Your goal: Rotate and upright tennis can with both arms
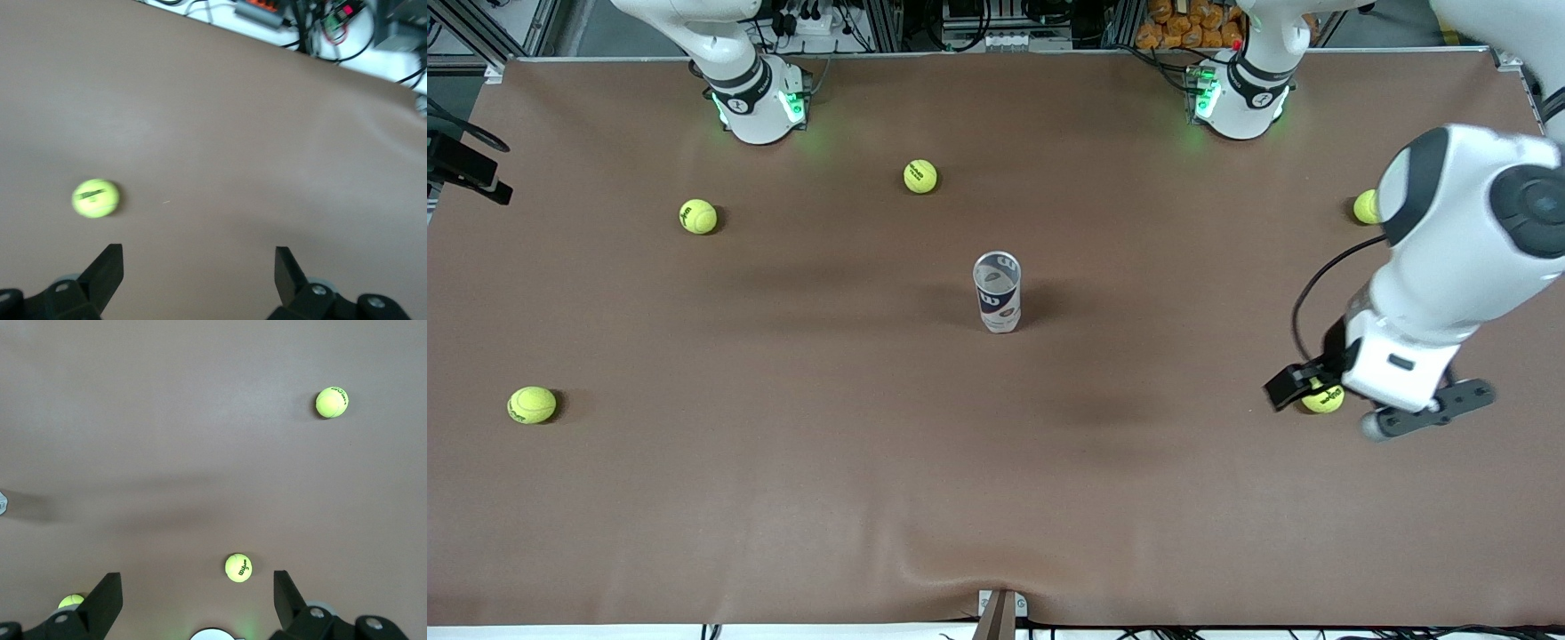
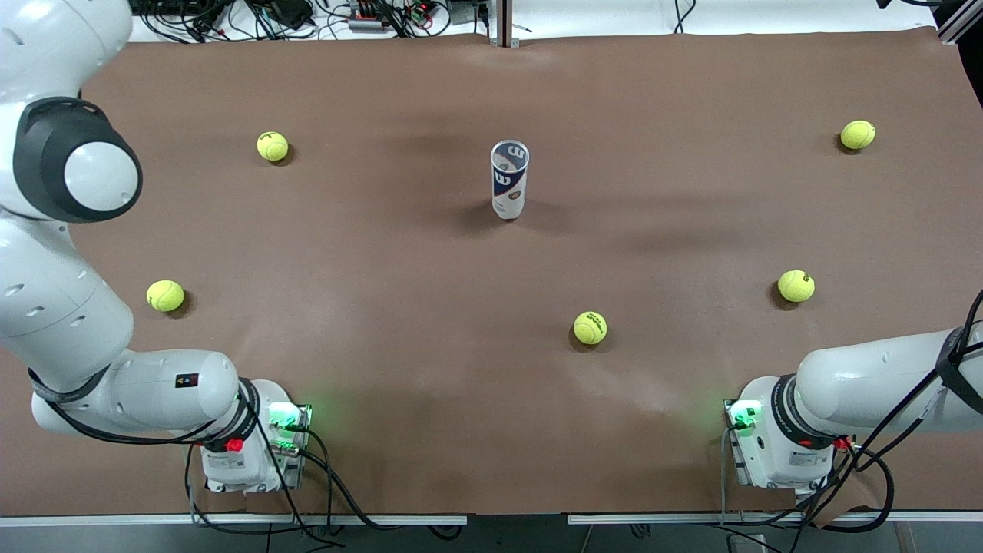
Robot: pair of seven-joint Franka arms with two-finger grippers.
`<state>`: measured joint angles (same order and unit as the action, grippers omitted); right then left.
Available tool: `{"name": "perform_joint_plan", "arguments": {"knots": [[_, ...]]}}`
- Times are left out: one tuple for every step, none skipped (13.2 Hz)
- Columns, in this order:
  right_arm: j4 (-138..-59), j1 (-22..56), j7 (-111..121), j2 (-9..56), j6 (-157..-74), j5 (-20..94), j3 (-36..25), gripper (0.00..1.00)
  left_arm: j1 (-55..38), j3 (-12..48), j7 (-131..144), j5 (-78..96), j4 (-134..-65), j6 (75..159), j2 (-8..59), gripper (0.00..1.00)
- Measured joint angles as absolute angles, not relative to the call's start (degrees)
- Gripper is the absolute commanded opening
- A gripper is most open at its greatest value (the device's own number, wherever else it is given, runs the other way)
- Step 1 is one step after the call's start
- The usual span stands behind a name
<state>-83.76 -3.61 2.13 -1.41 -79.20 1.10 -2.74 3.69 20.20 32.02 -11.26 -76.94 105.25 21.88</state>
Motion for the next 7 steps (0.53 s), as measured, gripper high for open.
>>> {"name": "perform_joint_plan", "arguments": {"knots": [[-83.8, -3.6, 2.1, -1.4, -79.2, 1.1, -2.7, 1.0, 3.3, 18.7, 29.4, -11.3, -76.9, 103.0, 20.2, 1.0], [-83.8, -3.6, 2.1, -1.4, -79.2, 1.1, -2.7, 1.0, 2.4, 16.4, 26.6, -11.1, -76.9, 100.7, 18.5, 1.0], [-83.8, -3.6, 2.1, -1.4, -79.2, 1.1, -2.8, 1.0, 1.0, 13.5, 23.7, -9.9, -76.9, 98.6, 16.8, 1.0], [-83.8, -3.6, 2.1, -1.4, -79.2, 1.1, -2.8, 1.0, -0.4, 10.5, 20.8, -7.6, -76.9, 97.1, 15.2, 1.0], [-83.7, -3.6, 2.1, -1.4, -79.2, 1.1, -2.8, 1.0, -1.3, 8.0, 17.9, -5.3, -77.0, 95.8, 13.7, 1.0], [-83.7, -3.6, 2.1, -1.4, -79.2, 1.1, -2.8, 1.0, -1.9, 5.8, 15.1, -3.7, -77.0, 94.5, 12.3, 1.0], [-83.7, -3.6, 2.1, -1.4, -79.2, 1.1, -2.8, 1.0, -2.3, 3.9, 12.9, -2.8, -77.1, 93.1, 11.0, 1.0]]}}
